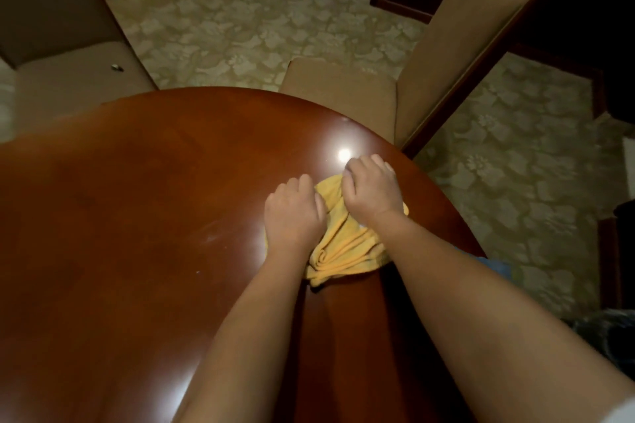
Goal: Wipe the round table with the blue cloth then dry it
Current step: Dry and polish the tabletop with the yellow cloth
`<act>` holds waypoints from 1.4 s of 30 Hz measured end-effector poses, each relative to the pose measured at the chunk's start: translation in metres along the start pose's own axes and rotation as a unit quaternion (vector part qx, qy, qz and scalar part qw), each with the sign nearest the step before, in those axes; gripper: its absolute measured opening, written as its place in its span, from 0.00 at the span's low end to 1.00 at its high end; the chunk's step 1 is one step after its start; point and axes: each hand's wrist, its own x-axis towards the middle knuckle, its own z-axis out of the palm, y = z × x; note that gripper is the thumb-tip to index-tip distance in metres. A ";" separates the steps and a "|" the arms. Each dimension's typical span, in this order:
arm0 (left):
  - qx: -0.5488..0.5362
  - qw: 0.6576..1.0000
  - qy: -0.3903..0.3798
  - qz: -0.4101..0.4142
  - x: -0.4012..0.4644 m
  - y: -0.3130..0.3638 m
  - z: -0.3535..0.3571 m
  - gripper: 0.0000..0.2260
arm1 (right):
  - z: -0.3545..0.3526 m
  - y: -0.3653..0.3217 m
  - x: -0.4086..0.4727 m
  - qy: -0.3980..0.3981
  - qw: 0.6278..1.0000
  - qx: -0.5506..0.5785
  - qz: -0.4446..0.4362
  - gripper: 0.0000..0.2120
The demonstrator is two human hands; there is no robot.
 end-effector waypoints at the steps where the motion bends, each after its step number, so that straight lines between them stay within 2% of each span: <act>1: 0.017 1.000 -0.018 -0.002 -0.004 0.001 -0.004 0.11 | -0.002 0.000 -0.002 0.006 1.000 -0.011 -0.021 0.17; 3: 0.037 0.998 -0.047 -0.018 -0.013 0.003 -0.010 0.09 | -0.006 -0.007 -0.012 0.027 0.998 -0.053 -0.017 0.14; 4: 0.040 0.997 -0.054 -0.031 -0.018 0.003 -0.013 0.09 | -0.007 -0.014 -0.020 0.039 0.997 -0.067 0.019 0.13; 6: 0.047 0.995 -0.068 -0.049 -0.028 0.005 -0.019 0.09 | -0.010 -0.028 -0.043 0.040 0.988 -0.035 0.146 0.14; 8: 0.045 0.993 -0.091 -0.057 -0.039 0.008 -0.025 0.10 | -0.015 -0.035 -0.067 -0.018 0.970 0.032 0.238 0.19; 11: 0.007 0.991 -0.122 -0.058 -0.052 0.012 -0.032 0.12 | -0.022 -0.030 -0.094 -0.092 0.966 0.039 0.240 0.22; 13: -0.028 0.987 -0.150 -0.056 -0.054 0.013 -0.039 0.12 | -0.030 -0.028 -0.102 -0.083 0.964 0.036 0.248 0.22; 17: -0.081 0.971 -0.220 -0.042 -0.056 0.022 -0.052 0.13 | -0.043 -0.041 -0.120 -0.035 0.944 0.051 0.325 0.22; 22: -0.107 0.961 -0.250 -0.039 -0.065 0.013 -0.067 0.19 | -0.035 -0.045 -0.106 -0.101 0.921 0.074 0.368 0.26; 28: -0.127 0.963 -0.231 -0.055 -0.052 -0.003 -0.071 0.17 | -0.020 -0.041 -0.084 -0.107 0.949 0.009 0.295 0.28; 34: -0.092 0.981 -0.165 -0.046 -0.048 -0.019 -0.066 0.12 | 0.000 -0.032 -0.029 -0.146 0.983 0.014 0.108 0.26; 39: -0.043 0.991 -0.122 -0.045 -0.046 -0.048 -0.075 0.10 | 0.022 -0.057 0.009 -0.189 0.982 0.029 -0.006 0.25; 42: -0.027 0.993 -0.101 -0.046 -0.049 -0.075 -0.085 0.09 | 0.033 -0.089 0.021 -0.207 0.976 0.039 -0.058 0.28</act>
